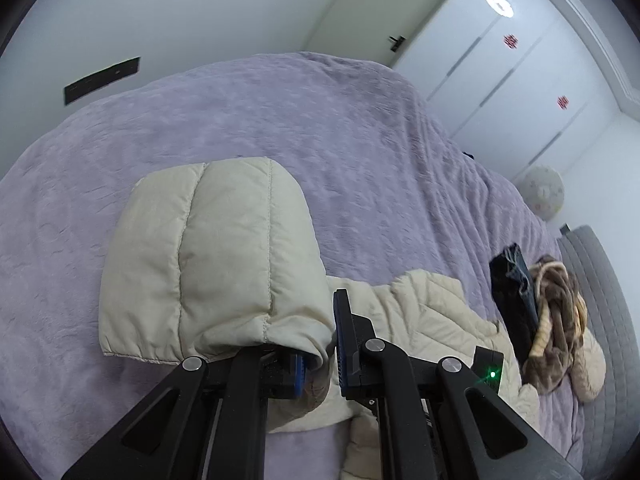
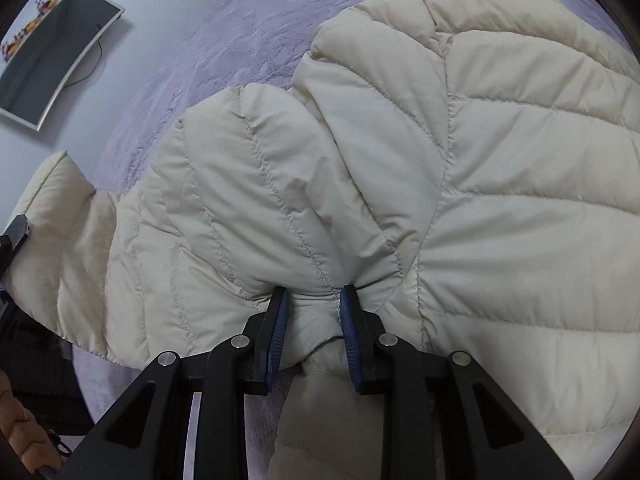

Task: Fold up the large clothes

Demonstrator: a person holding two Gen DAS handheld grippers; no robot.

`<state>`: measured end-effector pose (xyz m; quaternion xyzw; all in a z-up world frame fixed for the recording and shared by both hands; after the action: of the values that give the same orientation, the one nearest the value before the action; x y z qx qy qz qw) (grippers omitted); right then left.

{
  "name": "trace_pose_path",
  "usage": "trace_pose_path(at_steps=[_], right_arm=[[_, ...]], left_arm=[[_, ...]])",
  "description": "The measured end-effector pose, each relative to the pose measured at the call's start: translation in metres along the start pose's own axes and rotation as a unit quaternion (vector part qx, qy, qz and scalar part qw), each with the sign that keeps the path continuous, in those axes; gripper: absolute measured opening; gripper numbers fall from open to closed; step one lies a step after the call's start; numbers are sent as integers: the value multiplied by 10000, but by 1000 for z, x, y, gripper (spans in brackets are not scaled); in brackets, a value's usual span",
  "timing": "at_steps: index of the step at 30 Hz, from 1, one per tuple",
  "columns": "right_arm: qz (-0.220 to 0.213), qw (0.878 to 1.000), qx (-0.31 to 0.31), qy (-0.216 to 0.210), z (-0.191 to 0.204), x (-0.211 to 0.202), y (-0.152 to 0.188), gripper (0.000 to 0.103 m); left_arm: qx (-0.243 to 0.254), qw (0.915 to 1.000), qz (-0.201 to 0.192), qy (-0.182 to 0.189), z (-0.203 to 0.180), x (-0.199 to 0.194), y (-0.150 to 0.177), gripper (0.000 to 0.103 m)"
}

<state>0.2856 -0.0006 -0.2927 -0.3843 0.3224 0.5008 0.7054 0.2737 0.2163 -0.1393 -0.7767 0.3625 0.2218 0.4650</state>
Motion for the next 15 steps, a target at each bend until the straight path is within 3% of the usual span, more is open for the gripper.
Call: trace_pose_path(at_steps=[3,8,11,15], right_arm=[[-177,9994,266,-164,-16,-35,0,31],[-544,9966,596,151,-69,-99,9,31],[-662,9932,877,394,-112,-132,22,31],[-738,9878,1199,659,-159,-161,39,31]], left_arm=[[535,9983,190,115,-50,11,9,13],[1383,9880,670,144,-134,50,47,13],[1889,9764,1045,55,-177,78,81,13],[2603,9534,1519,-147,-219,116,134,13]])
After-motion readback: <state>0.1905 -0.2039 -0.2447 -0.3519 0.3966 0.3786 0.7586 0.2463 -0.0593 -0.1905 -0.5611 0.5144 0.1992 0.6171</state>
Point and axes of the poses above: each gripper's, at about its wrist camera, not at the fingertips, and x roughly the way its jaws point, z to its left, y to its underside, the point moved 2 cm from there along x, roughly the way its jaws point, and after that the axes turned 1 degree about -z, right-handed, at the moved point
